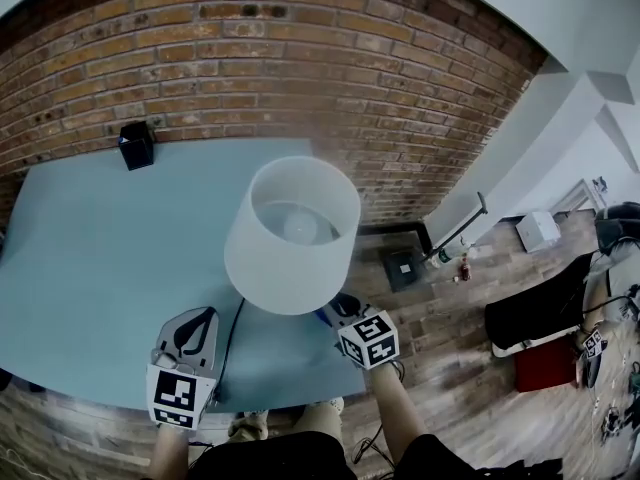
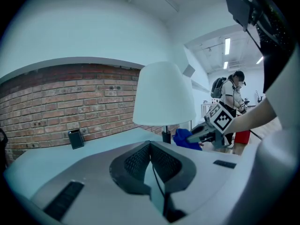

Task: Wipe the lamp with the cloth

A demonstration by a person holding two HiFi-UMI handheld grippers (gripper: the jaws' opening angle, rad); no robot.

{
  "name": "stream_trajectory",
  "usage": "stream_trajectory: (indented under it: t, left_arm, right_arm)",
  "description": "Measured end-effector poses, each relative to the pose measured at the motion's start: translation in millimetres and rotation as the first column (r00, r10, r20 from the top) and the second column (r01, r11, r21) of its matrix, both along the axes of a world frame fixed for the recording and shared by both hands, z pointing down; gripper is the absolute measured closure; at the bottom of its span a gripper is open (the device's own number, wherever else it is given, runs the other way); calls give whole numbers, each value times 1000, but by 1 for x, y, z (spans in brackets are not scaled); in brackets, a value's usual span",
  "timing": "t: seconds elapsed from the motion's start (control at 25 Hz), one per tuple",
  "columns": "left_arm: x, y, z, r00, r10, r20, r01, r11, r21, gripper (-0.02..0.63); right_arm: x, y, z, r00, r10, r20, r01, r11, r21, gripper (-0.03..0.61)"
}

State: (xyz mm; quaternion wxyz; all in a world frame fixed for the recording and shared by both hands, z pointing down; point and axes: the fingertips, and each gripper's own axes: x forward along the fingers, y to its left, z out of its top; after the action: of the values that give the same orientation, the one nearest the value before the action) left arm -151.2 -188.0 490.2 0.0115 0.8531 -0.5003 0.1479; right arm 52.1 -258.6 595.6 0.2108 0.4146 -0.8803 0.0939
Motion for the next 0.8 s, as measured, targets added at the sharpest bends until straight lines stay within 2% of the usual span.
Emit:
stream_trajectory:
  t: [0.08, 0.2, 0.32, 0.44, 0.52, 0.64, 0.72, 0.8]
  left_arm:
    - [1, -1, -1, 1000, -9, 4, 9, 1000, 6, 604]
    - [3, -2, -2, 1000, -28, 8, 28, 1000, 7, 604]
    - [4, -1, -4, 998, -59, 15, 59, 998, 9, 604]
    - [2, -1, -4, 993, -102, 55, 102, 995, 14, 604]
    - [0, 1, -2, 988, -131, 76, 130, 991, 9, 604]
    - [-4, 1, 0, 979, -179, 93, 180, 984, 2, 604]
    - [-6, 0, 2, 972, -214, 98, 215, 977, -3, 604]
    - [-7, 2, 4, 965, -245, 98, 247, 969, -10, 604]
  right_arm:
    - [13, -5, -25, 989, -31, 147, 24, 998, 50, 517]
    - [35, -24, -59, 929, -83, 361, 48, 993, 104, 517]
    - [41, -52, -84, 818, -167, 550, 129, 986, 108, 517]
    - [21, -72, -95, 672, -259, 694, 293, 953, 72, 517]
    - [7, -81, -96, 590, -285, 755, 375, 925, 56, 517]
    - [-7, -95, -96, 497, -306, 812, 460, 886, 52, 517]
    - [-18, -96, -96, 456, -340, 822, 528, 847, 57, 517]
    - [-32, -88, -92, 435, -398, 808, 609, 791, 61, 517]
